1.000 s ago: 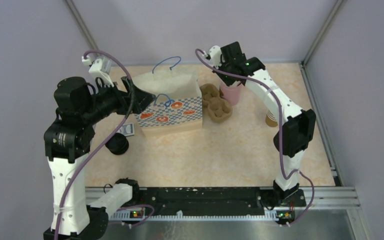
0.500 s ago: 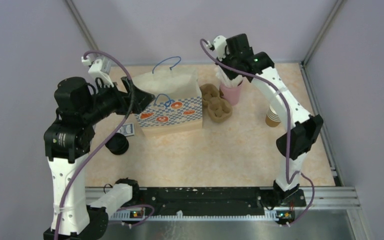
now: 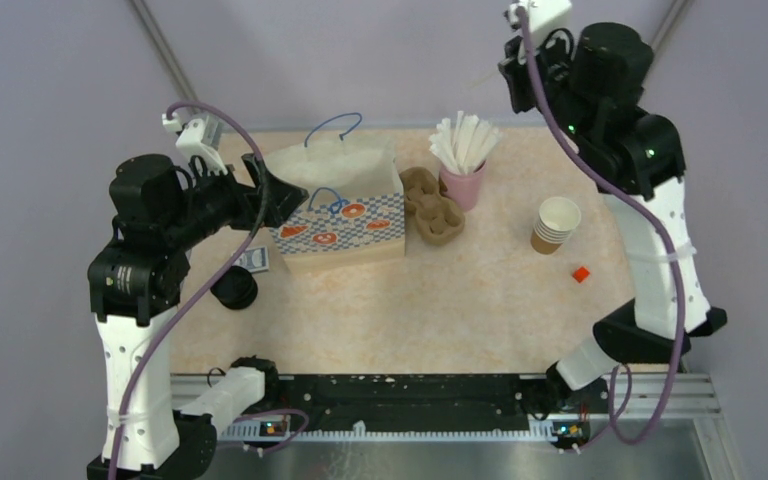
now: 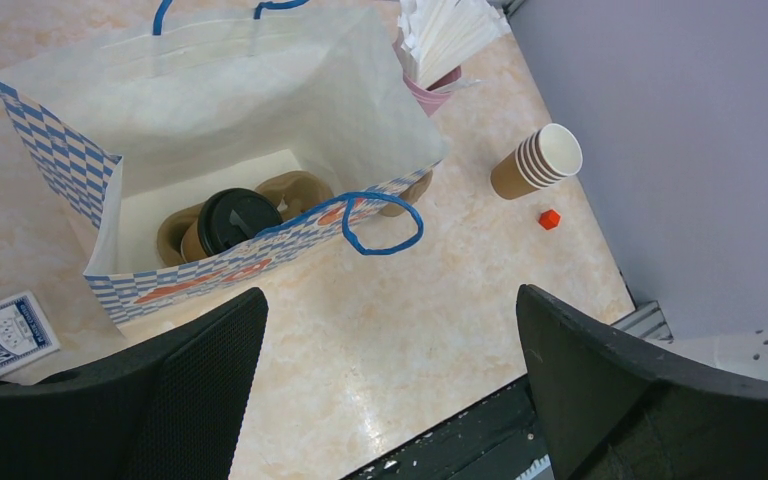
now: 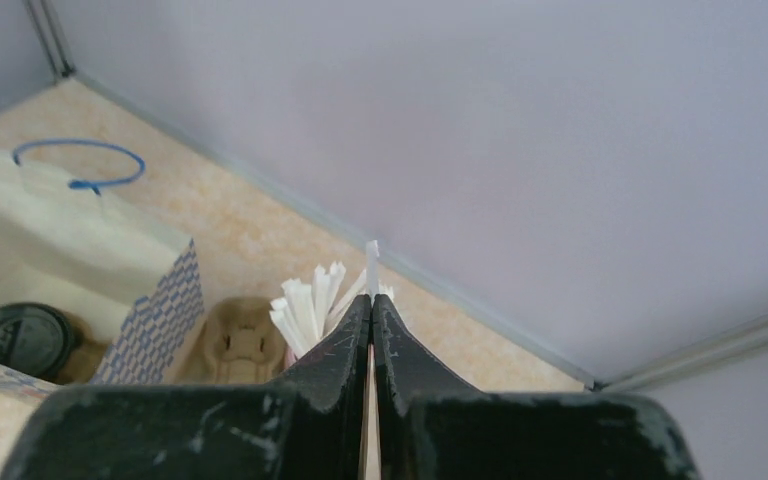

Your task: Pack the takeout coffee

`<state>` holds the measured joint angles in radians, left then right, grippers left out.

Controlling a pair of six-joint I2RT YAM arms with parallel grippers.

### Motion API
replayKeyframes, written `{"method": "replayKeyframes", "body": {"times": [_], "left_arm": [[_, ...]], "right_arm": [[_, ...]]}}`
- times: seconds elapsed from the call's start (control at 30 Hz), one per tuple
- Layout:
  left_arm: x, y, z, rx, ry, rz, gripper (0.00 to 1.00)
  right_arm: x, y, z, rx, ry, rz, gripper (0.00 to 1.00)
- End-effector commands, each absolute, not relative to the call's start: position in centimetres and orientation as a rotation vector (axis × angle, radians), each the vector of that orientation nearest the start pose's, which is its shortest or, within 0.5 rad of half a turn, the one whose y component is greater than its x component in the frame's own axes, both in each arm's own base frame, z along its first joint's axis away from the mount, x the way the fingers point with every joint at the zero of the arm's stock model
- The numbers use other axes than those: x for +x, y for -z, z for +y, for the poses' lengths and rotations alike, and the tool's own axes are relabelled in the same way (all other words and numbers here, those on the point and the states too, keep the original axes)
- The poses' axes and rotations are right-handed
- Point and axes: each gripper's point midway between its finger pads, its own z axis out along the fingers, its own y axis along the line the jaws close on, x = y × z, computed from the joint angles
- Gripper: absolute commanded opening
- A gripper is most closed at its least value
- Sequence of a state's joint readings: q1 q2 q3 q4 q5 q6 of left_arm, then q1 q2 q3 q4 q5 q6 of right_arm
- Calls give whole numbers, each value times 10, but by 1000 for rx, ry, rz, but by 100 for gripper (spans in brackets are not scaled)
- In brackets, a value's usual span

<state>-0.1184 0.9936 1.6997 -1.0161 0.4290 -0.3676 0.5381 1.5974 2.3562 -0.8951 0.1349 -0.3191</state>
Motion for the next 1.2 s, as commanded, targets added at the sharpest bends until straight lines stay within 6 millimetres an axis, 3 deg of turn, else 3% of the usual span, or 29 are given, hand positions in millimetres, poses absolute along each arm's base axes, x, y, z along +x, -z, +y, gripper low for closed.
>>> {"method": "replayKeyframes", "body": {"times": [0.0,0.13,0.23,0.43,0.6,0.8,0.9,1.03,1.17], "left_arm": [[221,-442,-111,62,721,1875,99],[220,-442,-109,51,707,1876,99],[221,-441,-106,45,688,1887,99],[219,-455,-104,62,669,1849,99],[215,-456,-101,54,654,1838,99],[215,-456,-99,42,644,1835,99],[216,-453,-98,30,638,1839,99],[215,-450,-100,20,663,1843,99],[216,-451,-102,18,673,1842,99]], "right_arm": [[315,-598,177,-532,-236,1317,0],[278,-622,205,-578,-493,1144,0],[259,-618,229,-597,-703,1109,0],[240,-568,290,-633,-1034,1187,0],[242,-538,321,-617,-1209,1218,0],[248,-485,365,-658,-1355,1316,0],[256,-469,379,-653,-1345,1333,0],[284,-457,384,-591,-1255,1334,0],[297,-443,392,-600,-1217,1374,0]]}}
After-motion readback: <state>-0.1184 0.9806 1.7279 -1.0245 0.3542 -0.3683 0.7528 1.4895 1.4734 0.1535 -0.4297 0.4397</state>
